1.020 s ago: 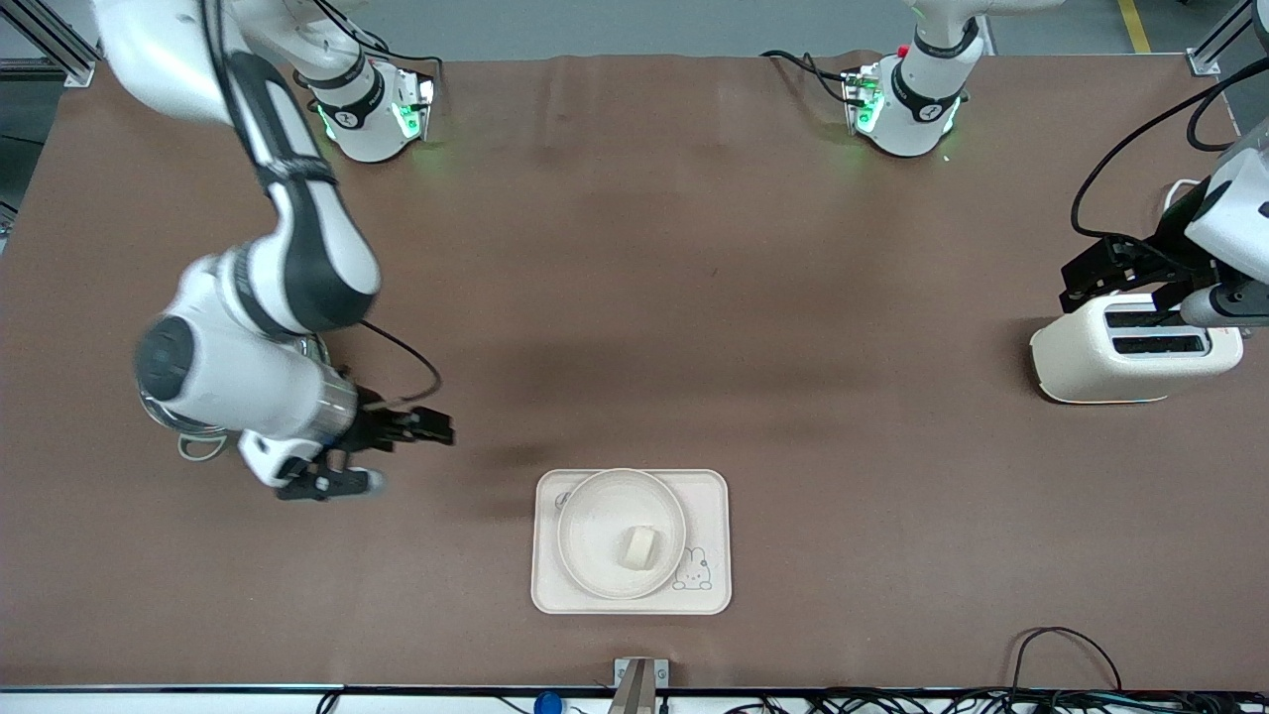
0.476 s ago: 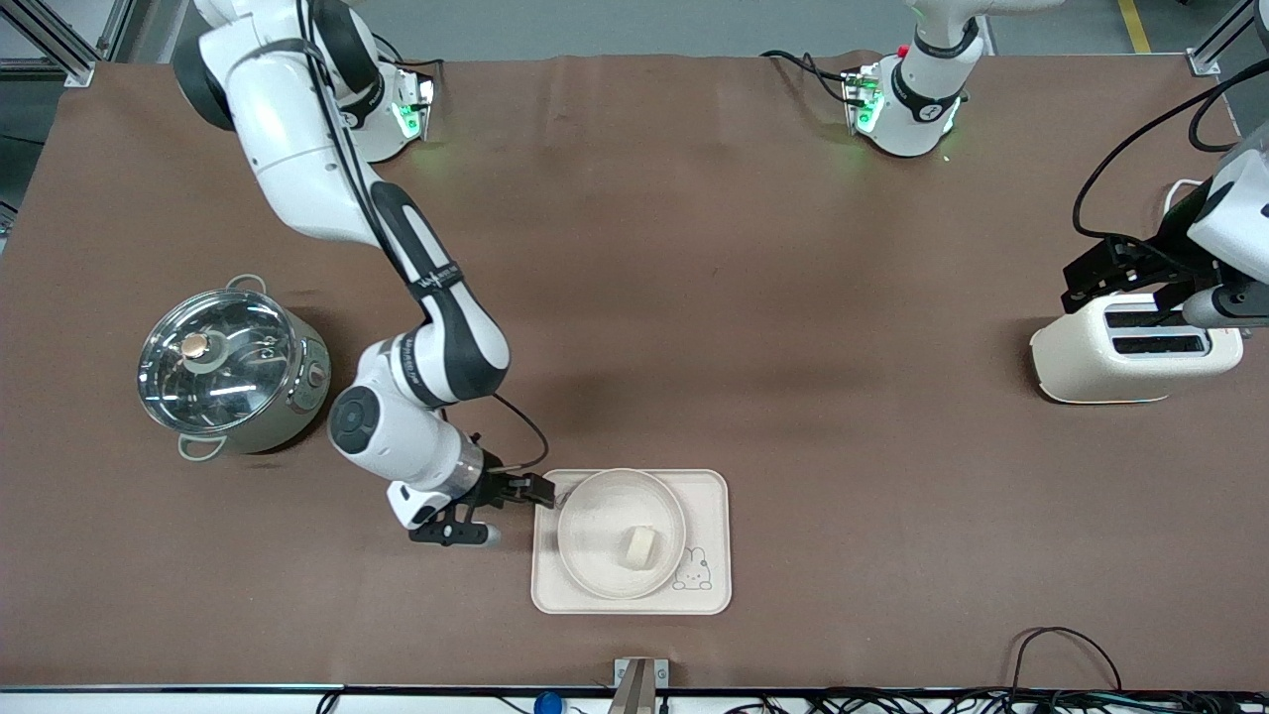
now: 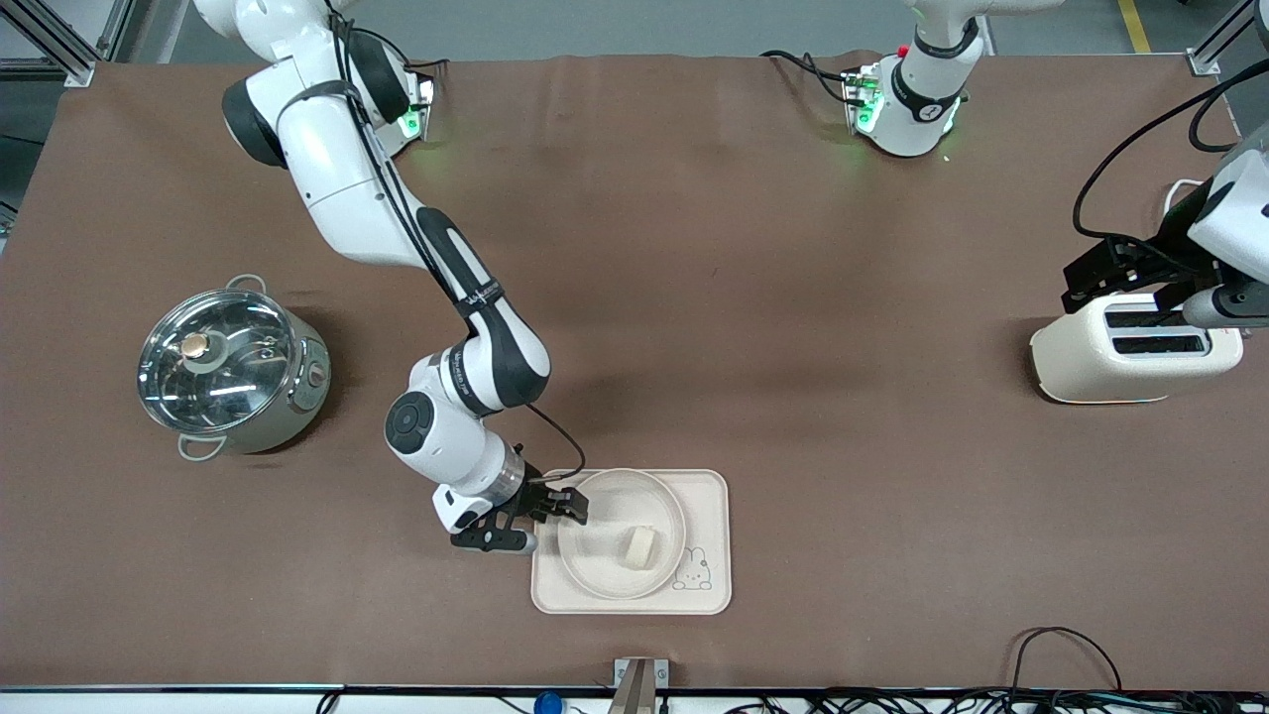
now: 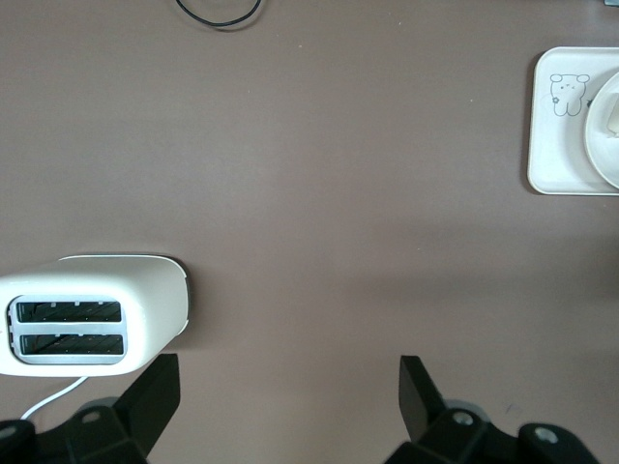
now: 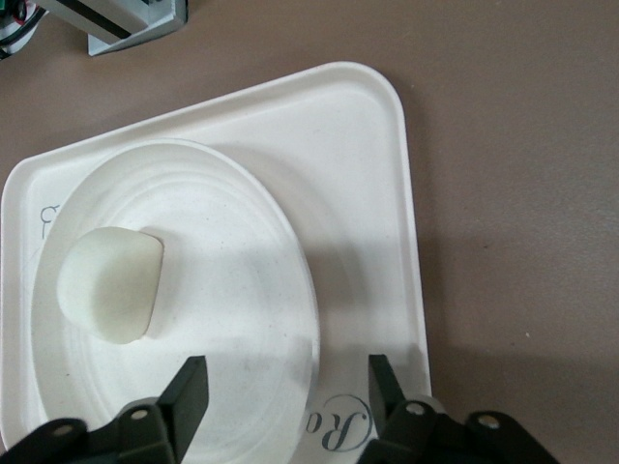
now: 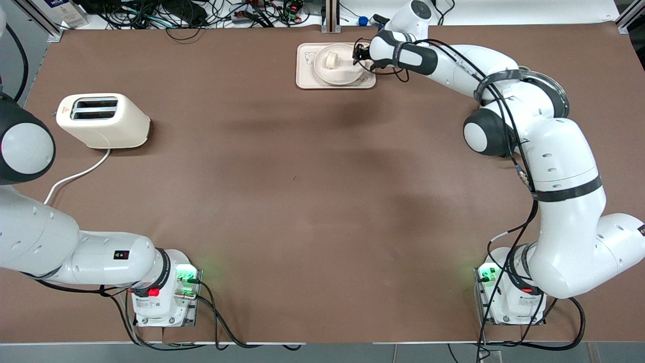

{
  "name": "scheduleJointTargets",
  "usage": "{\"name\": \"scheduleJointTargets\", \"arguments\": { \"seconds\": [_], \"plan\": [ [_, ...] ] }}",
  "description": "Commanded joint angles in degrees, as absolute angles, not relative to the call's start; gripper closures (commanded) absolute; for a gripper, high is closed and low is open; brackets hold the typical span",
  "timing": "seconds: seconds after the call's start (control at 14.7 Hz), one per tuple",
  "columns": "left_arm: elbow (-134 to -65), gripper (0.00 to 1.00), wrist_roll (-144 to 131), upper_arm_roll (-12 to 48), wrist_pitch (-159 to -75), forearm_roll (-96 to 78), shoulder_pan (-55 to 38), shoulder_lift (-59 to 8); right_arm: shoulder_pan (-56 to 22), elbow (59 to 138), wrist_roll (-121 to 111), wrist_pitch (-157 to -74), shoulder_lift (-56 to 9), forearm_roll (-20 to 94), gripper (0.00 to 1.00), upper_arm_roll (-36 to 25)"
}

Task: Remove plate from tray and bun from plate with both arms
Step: 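Lower the right gripper and grasp the plate rim, then lift the plate with the bun off the tray and set it beside the tray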

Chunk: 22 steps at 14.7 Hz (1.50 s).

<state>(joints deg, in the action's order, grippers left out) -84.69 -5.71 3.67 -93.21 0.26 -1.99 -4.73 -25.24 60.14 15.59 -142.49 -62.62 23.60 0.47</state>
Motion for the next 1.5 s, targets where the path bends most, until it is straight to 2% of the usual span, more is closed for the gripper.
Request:
{"name": "scheduleJointTargets", "arguments": {
  "seconds": [0.0, 0.07, 0.27, 0.34, 0.41, 0.48, 0.75, 0.88, 1.02, 1.16, 1.43],
  "plan": [
    [-84.7, 0.00, -4.0, 3.4, -93.1, 0.4, -1.9, -4.4, -26.0, 57.5, 16.1, -142.6, -64.6, 24.1, 0.46, 0.2],
    [-84.7, 0.00, -4.0, 3.4, -93.1, 0.4, -1.9, -4.4, -26.0, 56.8, 16.0, -142.7, -65.3, 24.0, 0.48, 0.1],
    [-84.7, 0.00, -4.0, 3.4, -93.1, 0.4, -1.9, -4.4, -25.8, 55.5, 12.4, -143.2, -67.0, 24.0, 0.66, 0.0],
    [-84.7, 0.00, -4.0, 3.4, -93.1, 0.4, -1.9, -4.4, -25.5, 55.5, 10.9, -144.2, -67.2, 24.0, 0.77, 0.0],
    [-84.7, 0.00, -4.0, 3.4, -93.1, 0.4, -1.9, -4.4, -25.3, 55.5, 10.6, -144.8, -67.3, 24.0, 0.91, 0.1],
    [-84.7, 0.00, -4.0, 3.4, -93.1, 0.4, -1.9, -4.4, -25.2, 55.5, 10.8, -144.8, -67.2, 24.0, 0.99, 0.1],
    [-84.7, 0.00, -4.0, 3.4, -93.1, 0.4, -1.9, -4.4, -23.7, 55.7, 10.4, -144.3, -66.8, 24.4, 1.00, 0.6],
    [-84.7, 0.00, -4.0, 3.4, -93.1, 0.4, -1.9, -4.4, -23.6, 56.6, 10.4, -143.6, -64.3, 24.6, 1.00, 0.6],
    [-84.7, 0.00, -4.0, 3.4, -93.1, 0.4, -1.9, -4.4, -23.3, 60.4, 10.5, -138.8, -60.1, 24.8, 1.00, 1.7],
    [-84.7, 0.00, -4.0, 3.4, -93.1, 0.4, -1.9, -4.4, -20.8, 65.9, 9.4, -138.3, -55.9, 24.8, 1.00, 5.2],
    [-84.7, 0.00, -4.0, 3.4, -93.1, 0.4, -1.9, -4.4, -20.2, 84.9, 8.8, -144.2, -44.3, 24.8, 1.00, 8.5]
  ]
}}
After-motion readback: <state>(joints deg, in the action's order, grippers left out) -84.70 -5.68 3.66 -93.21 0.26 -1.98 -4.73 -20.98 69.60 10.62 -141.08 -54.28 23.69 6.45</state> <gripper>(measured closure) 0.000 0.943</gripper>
